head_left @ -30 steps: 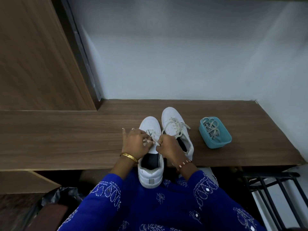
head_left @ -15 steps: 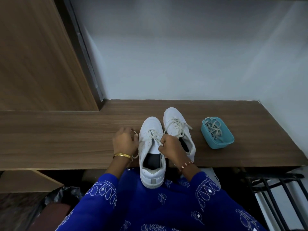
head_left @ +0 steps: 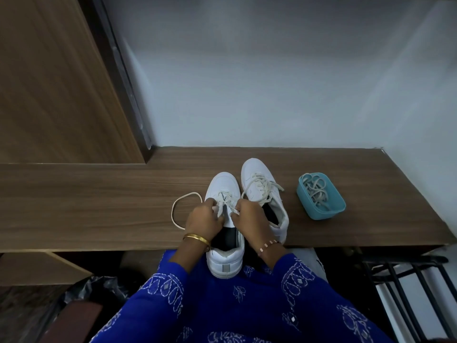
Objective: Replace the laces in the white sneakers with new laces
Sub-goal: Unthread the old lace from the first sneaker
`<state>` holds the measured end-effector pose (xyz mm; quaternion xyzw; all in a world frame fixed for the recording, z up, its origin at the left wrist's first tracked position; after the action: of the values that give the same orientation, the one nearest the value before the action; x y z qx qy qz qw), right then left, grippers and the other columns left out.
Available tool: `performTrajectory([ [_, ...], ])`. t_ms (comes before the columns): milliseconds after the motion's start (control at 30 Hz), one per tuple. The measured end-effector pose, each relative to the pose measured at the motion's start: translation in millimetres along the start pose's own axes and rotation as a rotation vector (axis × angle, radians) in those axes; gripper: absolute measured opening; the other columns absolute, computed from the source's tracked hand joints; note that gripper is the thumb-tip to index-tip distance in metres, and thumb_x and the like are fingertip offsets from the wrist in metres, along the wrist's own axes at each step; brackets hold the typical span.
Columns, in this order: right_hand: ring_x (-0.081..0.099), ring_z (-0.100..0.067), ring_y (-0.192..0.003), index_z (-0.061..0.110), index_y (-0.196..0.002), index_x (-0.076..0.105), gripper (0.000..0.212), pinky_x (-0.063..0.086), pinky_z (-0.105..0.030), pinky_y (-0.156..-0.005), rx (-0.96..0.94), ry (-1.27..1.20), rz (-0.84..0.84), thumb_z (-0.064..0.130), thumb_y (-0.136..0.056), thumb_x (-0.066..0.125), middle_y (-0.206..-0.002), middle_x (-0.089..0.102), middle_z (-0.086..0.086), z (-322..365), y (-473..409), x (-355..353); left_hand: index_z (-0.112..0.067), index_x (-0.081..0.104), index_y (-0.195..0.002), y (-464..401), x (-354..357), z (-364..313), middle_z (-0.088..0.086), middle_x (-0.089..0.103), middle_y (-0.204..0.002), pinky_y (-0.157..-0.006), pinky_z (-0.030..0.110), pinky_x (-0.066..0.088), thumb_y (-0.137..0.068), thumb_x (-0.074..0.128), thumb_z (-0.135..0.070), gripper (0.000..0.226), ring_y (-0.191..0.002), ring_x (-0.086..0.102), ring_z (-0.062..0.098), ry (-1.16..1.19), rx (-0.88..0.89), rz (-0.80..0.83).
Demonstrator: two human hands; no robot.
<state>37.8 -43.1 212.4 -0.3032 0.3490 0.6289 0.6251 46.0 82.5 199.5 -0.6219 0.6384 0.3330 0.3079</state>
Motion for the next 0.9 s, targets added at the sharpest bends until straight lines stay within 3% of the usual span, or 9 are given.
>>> performTrajectory([
  [100,0.060,-0.029,-0.087,0.004,-0.086,0.056,0.009,0.034,-0.026,-0.063,-0.025,0.024,-0.002,0.011,-0.089,0.050,-0.091,0.064,-0.017,-1.3,0.0,0.1,-0.008,0.053,-0.119,-1.3,-2.0,2.2,0.015,0.067,-0.099,-0.079,0.034,0.045,-0.085,0.056,-0.016,0.035,-0.097,0.061,0.034,0.033,-0.020,-0.004],
  [200,0.058,-0.030,-0.089,-0.003,-0.090,0.057,0.013,0.037,-0.030,-0.067,0.034,-0.021,-0.012,0.006,-0.088,0.048,-0.094,0.063,-0.019,-7.8,-1.9,-5.3,-0.006,0.054,-0.118,-3.7,-8.2,6.0,0.018,0.067,-0.086,-0.069,0.029,0.043,-0.086,0.053,-0.009,0.031,-0.083,0.062,0.032,0.122,-0.039,-0.033],
  [333,0.059,-0.034,-0.090,-0.004,-0.089,0.056,0.010,0.037,-0.029,-0.067,0.091,-0.074,0.011,0.003,-0.086,0.049,-0.094,0.063,-0.022,-14.2,-3.3,-8.0,-0.001,0.061,-0.102,-3.6,-15.6,9.4,-0.003,0.046,-0.054,-0.057,0.021,0.026,-0.080,0.050,0.006,0.025,-0.052,0.039,0.008,0.170,0.016,-0.101],
  [467,0.061,-0.037,-0.081,0.005,-0.067,0.047,0.017,0.036,-0.030,-0.056,0.073,-0.030,0.098,0.000,-0.083,0.046,-0.067,0.053,-0.011,-16.2,-1.5,-8.6,-0.005,0.064,-0.098,-3.7,-14.5,13.1,-0.009,0.041,-0.052,-0.051,0.016,0.028,-0.079,0.055,0.002,0.022,-0.051,0.038,0.001,0.133,0.066,-0.035],
  [533,0.062,-0.039,-0.075,0.010,-0.062,0.039,0.024,0.037,-0.028,-0.050,0.063,-0.026,0.169,0.002,-0.082,0.051,-0.061,0.047,-0.008,-15.4,-1.0,-11.0,-0.004,0.064,-0.102,-3.1,-13.8,14.8,-0.012,0.042,-0.054,-0.053,0.017,0.026,-0.079,0.060,-0.004,0.024,-0.052,0.039,0.001,0.106,0.094,-0.002],
  [600,0.062,-0.033,-0.072,0.011,-0.066,0.042,0.025,0.044,-0.028,-0.056,0.058,-0.042,0.182,0.013,-0.082,0.061,-0.065,0.052,-0.009,-10.7,-0.6,-15.6,-0.008,0.064,-0.103,-2.3,-13.9,13.2,-0.011,0.045,-0.057,-0.057,0.019,0.025,-0.081,0.066,-0.019,0.025,-0.056,0.043,0.007,0.062,0.115,0.000],
  [700,0.058,-0.023,-0.071,0.010,-0.073,0.054,0.021,0.040,-0.029,-0.060,0.002,-0.012,0.036,0.024,-0.087,0.059,-0.069,0.057,-0.005,-1.0,-5.3,-25.4,-0.019,0.065,-0.104,-5.2,-16.8,4.4,0.001,0.061,-0.072,-0.062,0.024,0.030,-0.087,0.058,-0.040,0.028,-0.072,0.057,0.019,-0.062,0.106,-0.018],
  [800,0.061,-0.024,-0.084,0.005,-0.091,0.064,0.016,0.045,-0.031,-0.071,-0.100,0.040,-0.050,0.013,-0.090,0.050,-0.087,0.067,-0.010,6.9,-14.8,-28.8,-0.020,0.066,-0.103,-13.1,-18.1,-6.9,0.008,0.067,-0.093,-0.066,0.027,0.038,-0.090,0.051,-0.032,0.023,-0.090,0.061,0.025,-0.112,0.091,-0.020],
  [900,0.062,-0.025,-0.090,0.005,-0.098,0.067,0.023,0.050,-0.035,-0.077,-0.152,0.107,0.011,0.004,-0.087,0.047,-0.097,0.067,-0.012,8.0,-22.8,-20.6,-0.016,0.067,-0.109,-21.0,-17.9,-15.3,0.012,0.063,-0.110,-0.075,0.031,0.042,-0.090,0.049,-0.017,0.026,-0.101,0.058,0.028,-0.145,0.106,0.067],
])
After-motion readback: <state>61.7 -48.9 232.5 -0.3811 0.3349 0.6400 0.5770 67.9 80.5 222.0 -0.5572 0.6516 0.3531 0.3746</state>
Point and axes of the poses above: each hand's wrist, its own y-axis away from the middle knuckle, its own x-axis out of the palm, z = x × y, the point moved 2 cm from there along -y, towards the middle knuckle
